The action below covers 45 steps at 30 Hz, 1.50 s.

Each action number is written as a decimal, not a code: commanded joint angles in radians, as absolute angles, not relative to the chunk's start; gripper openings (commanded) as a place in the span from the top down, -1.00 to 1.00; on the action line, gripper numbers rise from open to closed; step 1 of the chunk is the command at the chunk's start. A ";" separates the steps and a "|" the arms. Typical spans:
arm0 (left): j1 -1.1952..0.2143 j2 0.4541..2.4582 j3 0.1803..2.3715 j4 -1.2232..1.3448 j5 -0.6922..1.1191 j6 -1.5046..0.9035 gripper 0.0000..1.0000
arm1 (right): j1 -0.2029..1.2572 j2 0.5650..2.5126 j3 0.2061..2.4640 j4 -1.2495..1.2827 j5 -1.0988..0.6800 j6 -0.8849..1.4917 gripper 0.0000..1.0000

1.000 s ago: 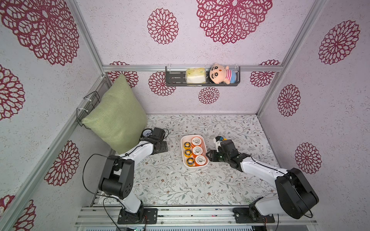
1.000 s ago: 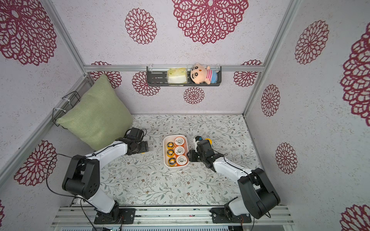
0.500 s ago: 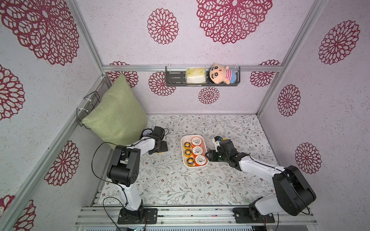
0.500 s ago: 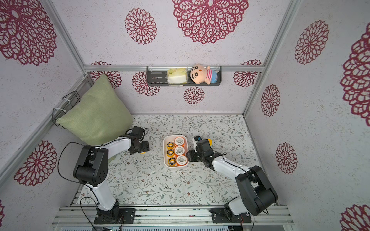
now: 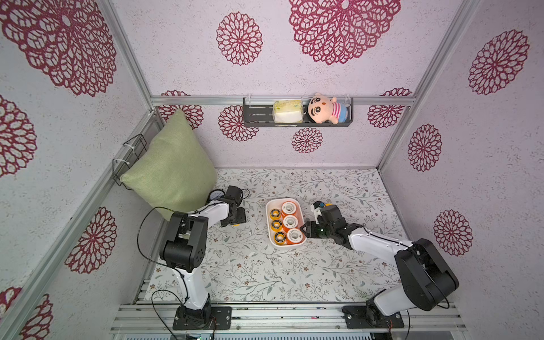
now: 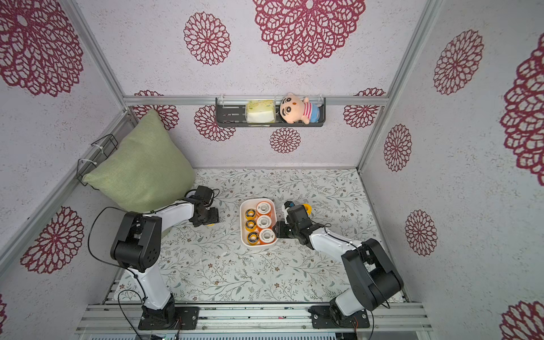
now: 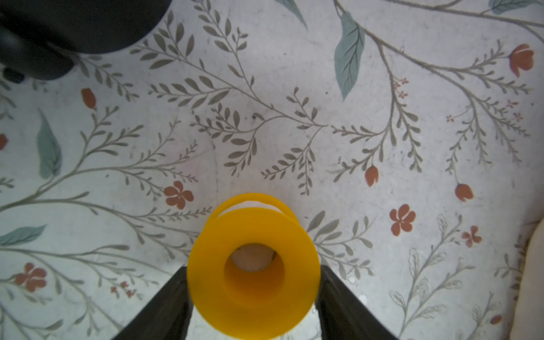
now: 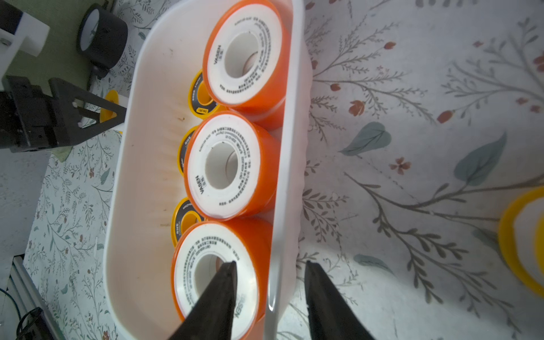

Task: Put the sealing tape into the storage box
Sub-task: Pick up the sealing tape at the center of the board.

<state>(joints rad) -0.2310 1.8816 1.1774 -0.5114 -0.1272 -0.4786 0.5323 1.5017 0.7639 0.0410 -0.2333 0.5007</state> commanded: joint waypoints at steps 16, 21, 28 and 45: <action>-0.223 1.924 1.226 -0.502 -0.168 -0.470 -0.46 | 0.525 1.493 0.800 0.032 -0.259 0.501 0.12; -0.221 1.931 1.231 -0.500 -0.172 -0.470 -0.41 | 0.526 1.494 0.806 0.031 -0.261 0.500 0.12; -0.221 1.916 1.220 -0.498 -0.179 -0.479 -0.14 | 0.526 1.509 0.816 0.020 -0.242 0.504 0.15; -0.293 1.755 1.225 -0.554 -0.119 -0.513 -0.09 | 0.526 1.561 0.856 0.023 -0.164 0.532 0.36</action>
<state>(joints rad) -0.2626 1.7863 1.1973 -0.5255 -0.1383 -0.5022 0.5320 1.5524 0.8253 0.0254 -0.2028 0.5179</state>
